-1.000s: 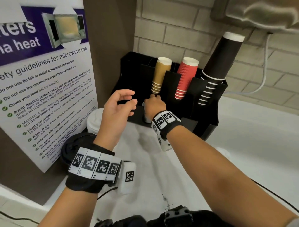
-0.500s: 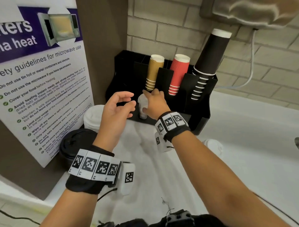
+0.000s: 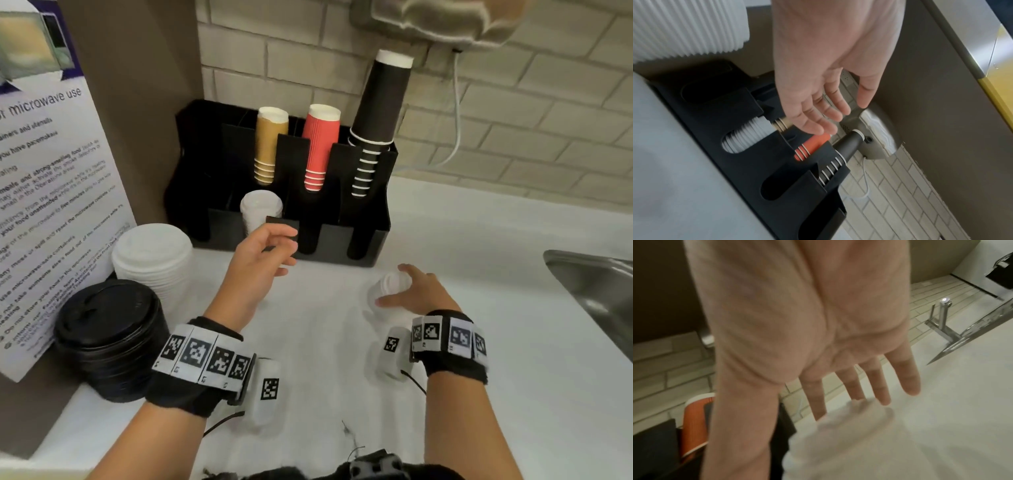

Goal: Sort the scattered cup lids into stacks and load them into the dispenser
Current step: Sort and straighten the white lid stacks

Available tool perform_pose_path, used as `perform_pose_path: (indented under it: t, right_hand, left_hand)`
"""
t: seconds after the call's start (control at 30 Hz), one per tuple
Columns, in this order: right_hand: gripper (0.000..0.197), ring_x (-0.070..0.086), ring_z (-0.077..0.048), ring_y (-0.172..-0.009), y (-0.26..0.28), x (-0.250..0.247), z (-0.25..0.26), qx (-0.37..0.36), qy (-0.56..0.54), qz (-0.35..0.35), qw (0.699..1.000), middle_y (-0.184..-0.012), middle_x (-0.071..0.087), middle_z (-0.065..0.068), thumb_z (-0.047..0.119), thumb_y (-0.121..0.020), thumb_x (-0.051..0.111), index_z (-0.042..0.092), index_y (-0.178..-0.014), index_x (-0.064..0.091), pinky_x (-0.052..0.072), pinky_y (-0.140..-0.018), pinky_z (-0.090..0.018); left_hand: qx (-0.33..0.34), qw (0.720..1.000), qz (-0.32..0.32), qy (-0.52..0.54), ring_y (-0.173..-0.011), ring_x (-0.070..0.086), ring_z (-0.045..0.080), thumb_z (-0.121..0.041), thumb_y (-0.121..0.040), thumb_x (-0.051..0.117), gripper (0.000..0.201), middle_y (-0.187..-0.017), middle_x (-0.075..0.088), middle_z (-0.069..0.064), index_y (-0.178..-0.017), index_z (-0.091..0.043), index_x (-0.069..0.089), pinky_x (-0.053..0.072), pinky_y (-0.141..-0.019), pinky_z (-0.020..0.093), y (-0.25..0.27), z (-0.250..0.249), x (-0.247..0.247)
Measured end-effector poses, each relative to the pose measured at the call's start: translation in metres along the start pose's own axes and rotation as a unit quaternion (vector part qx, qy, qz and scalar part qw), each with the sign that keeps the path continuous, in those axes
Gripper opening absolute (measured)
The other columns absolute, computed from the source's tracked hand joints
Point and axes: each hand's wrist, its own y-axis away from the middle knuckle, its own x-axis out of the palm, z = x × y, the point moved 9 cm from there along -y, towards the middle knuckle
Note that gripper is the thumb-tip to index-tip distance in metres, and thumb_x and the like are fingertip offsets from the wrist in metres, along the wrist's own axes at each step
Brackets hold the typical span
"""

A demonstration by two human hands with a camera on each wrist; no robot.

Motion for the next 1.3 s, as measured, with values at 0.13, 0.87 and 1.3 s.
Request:
perform_pose_path:
  t: [0.13, 0.87, 1.3]
  right_hand:
    - [0.089, 0.042, -0.032, -0.127, -0.004, 0.0, -0.002, -0.02, -0.02, -0.027, 0.999, -0.137, 0.04, -0.013, 0.033, -0.07, 0.083, 0.031, -0.144, 0.034, 0.041, -0.099, -0.04]
    - [0.063, 0.064, -0.027, -0.108, 0.082, -0.003, 0.137, -0.333, -0.332, 0.182, 0.864, -0.115, 0.066, -0.014, 0.021, -0.073, 0.075, 0.031, -0.131, 0.053, 0.053, -0.092, -0.043]
    - [0.06, 0.068, -0.02, -0.1, 0.084, -0.001, 0.157, -0.349, -0.33, 0.157, 0.863, -0.11, 0.069, -0.006, 0.02, -0.072, 0.081, 0.032, -0.126, 0.056, 0.056, -0.086, -0.047]
  left_hand:
    - [-0.009, 1.0, 0.015, -0.005, -0.079, 0.065, 0.007, -0.014, -0.094, 0.058, 0.015, -0.08, 0.063, -0.016, -0.101, -0.024, 0.067, 0.051, -0.071, 0.021, -0.001, 0.004, 0.009]
    - [0.055, 0.988, 0.147, -0.001, -0.116, 0.059, 0.002, -0.033, -0.063, 0.082, 0.084, -0.143, 0.044, -0.017, -0.134, -0.054, 0.043, 0.053, -0.078, 0.017, 0.013, -0.006, 0.047]
    - [0.086, 0.989, 0.119, -0.034, -0.122, 0.055, 0.005, -0.035, -0.064, 0.079, 0.084, -0.136, 0.045, -0.026, -0.135, -0.053, 0.037, 0.048, -0.088, 0.012, 0.007, -0.014, 0.027]
